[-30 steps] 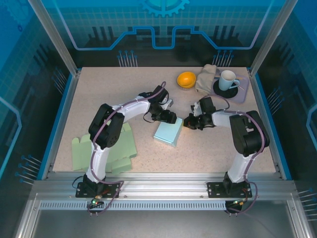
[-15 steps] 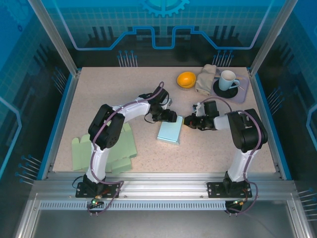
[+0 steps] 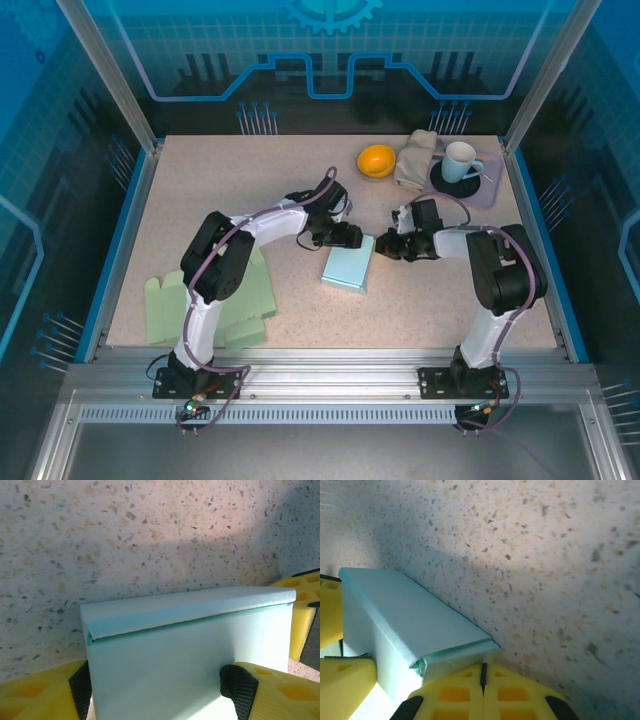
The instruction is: Fold the paper box
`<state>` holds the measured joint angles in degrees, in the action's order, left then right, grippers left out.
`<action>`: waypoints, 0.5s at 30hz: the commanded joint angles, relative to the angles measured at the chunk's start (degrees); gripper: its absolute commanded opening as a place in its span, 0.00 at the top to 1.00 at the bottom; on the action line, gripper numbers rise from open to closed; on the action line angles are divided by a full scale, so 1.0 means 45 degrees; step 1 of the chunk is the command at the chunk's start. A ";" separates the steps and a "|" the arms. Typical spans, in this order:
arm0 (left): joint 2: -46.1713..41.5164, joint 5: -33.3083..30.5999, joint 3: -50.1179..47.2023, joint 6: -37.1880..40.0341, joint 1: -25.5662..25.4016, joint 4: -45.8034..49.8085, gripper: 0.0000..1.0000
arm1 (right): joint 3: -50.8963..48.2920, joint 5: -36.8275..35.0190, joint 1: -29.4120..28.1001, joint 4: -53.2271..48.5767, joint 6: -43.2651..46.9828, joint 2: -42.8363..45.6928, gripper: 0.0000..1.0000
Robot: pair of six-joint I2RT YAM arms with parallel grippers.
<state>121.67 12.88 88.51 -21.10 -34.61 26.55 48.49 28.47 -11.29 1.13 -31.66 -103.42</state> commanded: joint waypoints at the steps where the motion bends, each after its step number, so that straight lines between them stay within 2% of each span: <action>1: 0.0405 0.0836 -0.0303 0.0003 -0.0891 -0.0290 0.25 | -0.0053 0.0483 -0.0406 -0.1318 0.0260 0.0611 1.00; 6: 0.0103 0.0184 -0.0101 -0.0339 -0.0509 -0.0059 0.23 | -0.0124 -0.0180 -0.0111 -0.2831 0.0965 0.1119 1.00; 15: -0.0583 -0.0093 -0.0152 -0.0910 -0.0191 -0.0070 0.19 | -0.0806 -0.0601 0.0422 -0.3795 0.1447 0.2381 1.00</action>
<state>121.54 13.08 88.49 -23.70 -35.53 25.58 45.71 25.87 -10.46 -11.97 -27.31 -94.76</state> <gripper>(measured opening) 0.813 0.044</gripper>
